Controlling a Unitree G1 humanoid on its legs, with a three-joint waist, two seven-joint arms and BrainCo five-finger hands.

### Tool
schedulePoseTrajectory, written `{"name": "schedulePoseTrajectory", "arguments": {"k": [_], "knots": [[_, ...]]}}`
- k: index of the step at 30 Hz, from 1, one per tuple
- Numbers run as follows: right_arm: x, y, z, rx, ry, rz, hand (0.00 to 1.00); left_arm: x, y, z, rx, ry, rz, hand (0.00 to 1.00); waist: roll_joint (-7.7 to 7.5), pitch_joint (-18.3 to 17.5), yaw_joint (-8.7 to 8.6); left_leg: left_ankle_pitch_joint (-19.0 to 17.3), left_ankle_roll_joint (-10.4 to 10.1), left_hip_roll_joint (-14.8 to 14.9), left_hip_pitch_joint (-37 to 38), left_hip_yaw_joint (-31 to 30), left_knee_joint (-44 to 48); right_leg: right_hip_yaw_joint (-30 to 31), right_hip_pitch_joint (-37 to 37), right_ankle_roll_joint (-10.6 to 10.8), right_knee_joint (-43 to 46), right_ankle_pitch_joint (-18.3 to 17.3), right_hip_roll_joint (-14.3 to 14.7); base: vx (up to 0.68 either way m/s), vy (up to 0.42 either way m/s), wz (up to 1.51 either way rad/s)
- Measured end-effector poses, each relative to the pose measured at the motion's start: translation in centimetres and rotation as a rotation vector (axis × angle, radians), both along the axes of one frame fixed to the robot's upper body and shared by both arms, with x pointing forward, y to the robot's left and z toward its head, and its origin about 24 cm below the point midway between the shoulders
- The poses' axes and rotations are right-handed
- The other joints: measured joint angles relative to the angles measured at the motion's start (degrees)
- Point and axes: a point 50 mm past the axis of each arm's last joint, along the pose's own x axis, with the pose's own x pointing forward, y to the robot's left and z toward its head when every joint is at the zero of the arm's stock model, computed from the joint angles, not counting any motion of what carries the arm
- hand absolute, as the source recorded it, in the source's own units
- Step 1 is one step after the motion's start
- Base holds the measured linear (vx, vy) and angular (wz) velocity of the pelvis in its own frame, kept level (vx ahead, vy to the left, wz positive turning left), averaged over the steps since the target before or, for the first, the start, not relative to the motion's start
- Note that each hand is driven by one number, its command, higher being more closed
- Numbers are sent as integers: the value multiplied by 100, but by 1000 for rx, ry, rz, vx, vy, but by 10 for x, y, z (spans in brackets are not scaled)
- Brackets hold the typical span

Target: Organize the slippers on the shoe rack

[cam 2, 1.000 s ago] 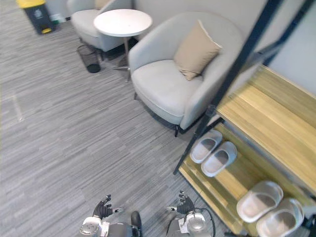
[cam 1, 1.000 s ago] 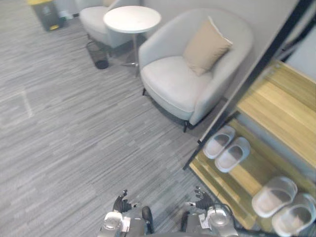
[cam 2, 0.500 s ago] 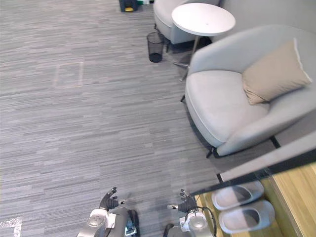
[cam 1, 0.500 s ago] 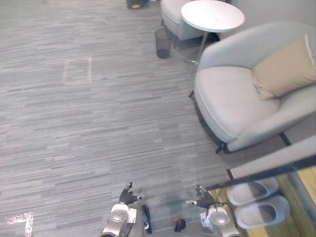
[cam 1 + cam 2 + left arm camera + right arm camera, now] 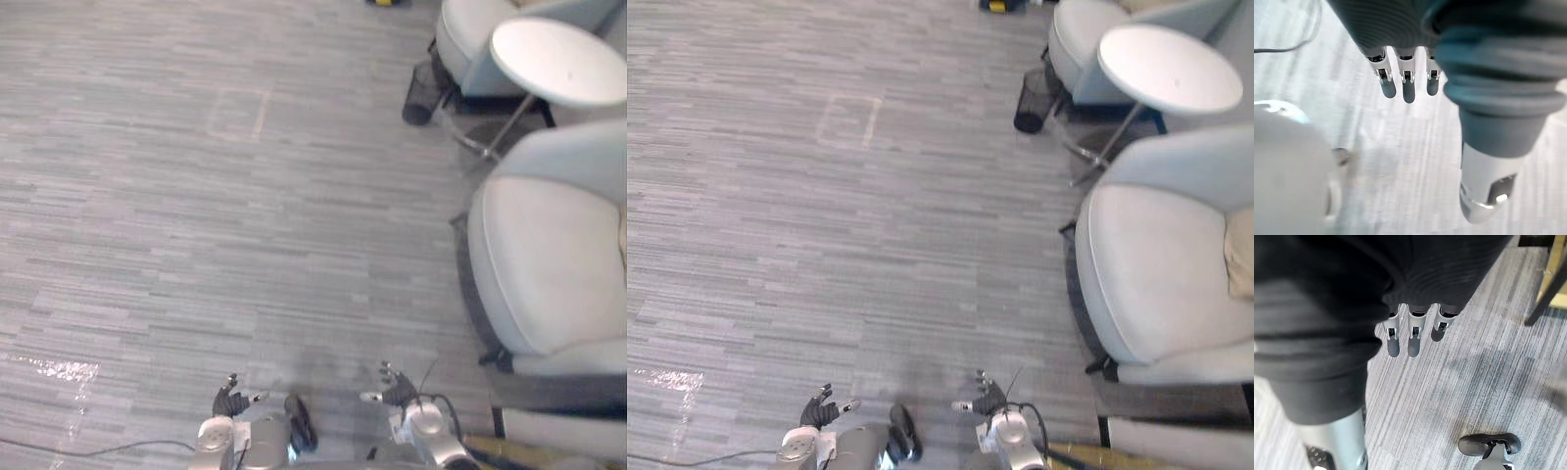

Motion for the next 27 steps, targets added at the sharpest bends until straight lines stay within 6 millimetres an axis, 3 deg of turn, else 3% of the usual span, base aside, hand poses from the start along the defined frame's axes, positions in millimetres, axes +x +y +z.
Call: {"name": "schedulePoseTrajectory", "arguments": {"k": [1, 3, 6, 9, 10, 11, 12, 13, 14, 15, 16, 18, 20, 21, 22, 23, 24, 25, 26, 27], "knots": [[1, -1, 1, -2, -8, 0, 0, 1, -1, 0, -6, -4, 3, 0, 24, 10, -61, -52, -14, 18, 164, -201, -41, 24, -263, -168, -369, -159, 141, 431, -4, 109], [3, -3, 3, 0, -23, -6, 0, 4, -2, 1, -15, -12, 7, 0, 28, 9, -87, -117, -56, 34, 365, -490, -121, 167, -623, -217, -1198, -196, 370, 295, -77, 94], [6, -3, 5, 18, -40, -29, 0, 8, -5, 2, -21, -22, 4, 0, 19, 6, -211, -386, -335, 75, 764, -1132, -171, 796, -820, -229, -3646, 718, 714, 470, -189, 114], [4, -6, 5, 11, -39, -29, 0, -5, -4, -2, -23, 10, 17, 0, 119, -106, -277, -863, -608, 245, 1041, -1540, 112, 1099, -812, -424, -3420, 1403, 894, 566, -270, 84], [6, -11, 7, -3, -45, -25, 0, -7, -6, -4, -34, 18, 24, 0, 285, -185, -268, -905, -702, 516, 753, -1624, 910, 910, -772, -601, -3213, 1098, 965, 633, -304, 74], [7, -12, 8, -4, -49, -24, 0, -5, -7, -3, -39, 12, 27, 0, 381, -159, -264, -812, -842, 717, 359, -1602, 1776, 759, -624, -612, -3251, 1003, 1014, 764, -351, 61], [8, -14, 10, -6, -60, -21, 0, -9, -7, -5, -52, 23, 63, 0, 519, -93, -257, -396, -978, 1063, -67, -1459, 3003, 611, -267, -747, -3372, 865, 1186, 496, -220, 26], [6, -13, 10, -5, -58, -20, 0, -15, -6, -7, -61, 37, 94, 0, 564, -77, -243, 193, -943, 1352, -312, -1354, 3792, 596, 68, -841, -3576, 795, 1328, 734, -268, -2], [2, -8, 8, 8, -51, -20, 0, -19, -4, -9, -62, 48, 119, 0, 518, -30, -175, 190, -849, 1725, -606, -1176, 4695, 621, 608, -927, -3922, 737, 1450, 484, -158, -12], [0, -7, 8, 14, -48, -26, 0, -19, -4, -9, -63, 48, 119, 0, 495, -14, -154, 123, -764, 1805, -708, -1115, 4963, 627, 841, -950, -4073, 720, 1466, 679, -183, -12], [-3, -7, 7, 18, -44, -34, 0, -12, 0, -6, -52, 25, 115, 0, 350, 34, -66, -30, -746, 1861, -1009, -963, 5239, 711, 1273, -975, -4394, 687, 1437, 416, -94, -7], [-2, -8, 8, 16, -50, -35, 0, -4, 2, -2, -44, 1, 106, 0, 268, 34, 10, -209, -732, 1793, -1574, -917, 4972, 817, 1630, -956, -4707, 624, 1395, 532, -58, -19], [3, -8, 9, 15, -60, -34, 0, -1, 4, 0, -38, -12, 104, 0, 225, 72, 34, -359, -753, 1578, -1972, -987, 4062, 905, 1841, -937, -4821, 571, 1308, 441, 73, -28], [5, -8, 11, 16, -68, -44, 0, 5, 6, 3, -33, -33, 100, 0, 129, 148, 76, -274, -786, 1153, -2160, -1276, 2984, 951, 2045, -836, -4829, 461, 1111, 532, 219, -29], [3, -10, 10, 12, -61, -52, 0, 7, 5, 4, -31, -37, 89, 0, 97, 162, 100, 131, -903, 785, -2148, -1698, 1771, 1014, 2215, -670, -4811, 289, 971, 533, 254, -43], [1, -15, 9, -3, -58, -51, 0, 4, 2, 2, -36, -31, 85, 0, 214, 107, 122, 737, -976, 719, -2131, -1960, 988, 1131, 2288, -583, -4800, 155, 1033, 458, 233, -54], [0, -13, 8, 1, -48, -52, 0, 4, 1, 2, -40, -38, 88, 0, 195, 115, 146, 1079, -764, 680, -2067, -1970, 1177, 1284, 2442, -487, -4760, -36, 958, 464, 241, -37], [-1, -5, 6, 23, -42, -45, 0, 10, 6, 5, -24, -53, 82, 0, 46, 75, 131, 742, -750, 581, -2093, -1924, 1458, 1334, 2400, -489, -4489, -78, 812, 380, 183, -20], [-2, -4, 6, 26, -39, -44, 0, 11, 6, 5, -24, -56, 81, 0, 31, 65, 130, 627, -740, 564, -2110, -1933, 1558, 1368, 2311, -491, -4277, -74, 799, 556, 283, -2], [-6, 1, 4, 36, -28, -42, 0, 9, 7, 4, -22, -47, 80, 0, -31, 25, 130, 364, -648, 552, -2064, -1855, 1732, 1465, 1923, -474, -3294, -83, 722, 361, 196, -12]]}}
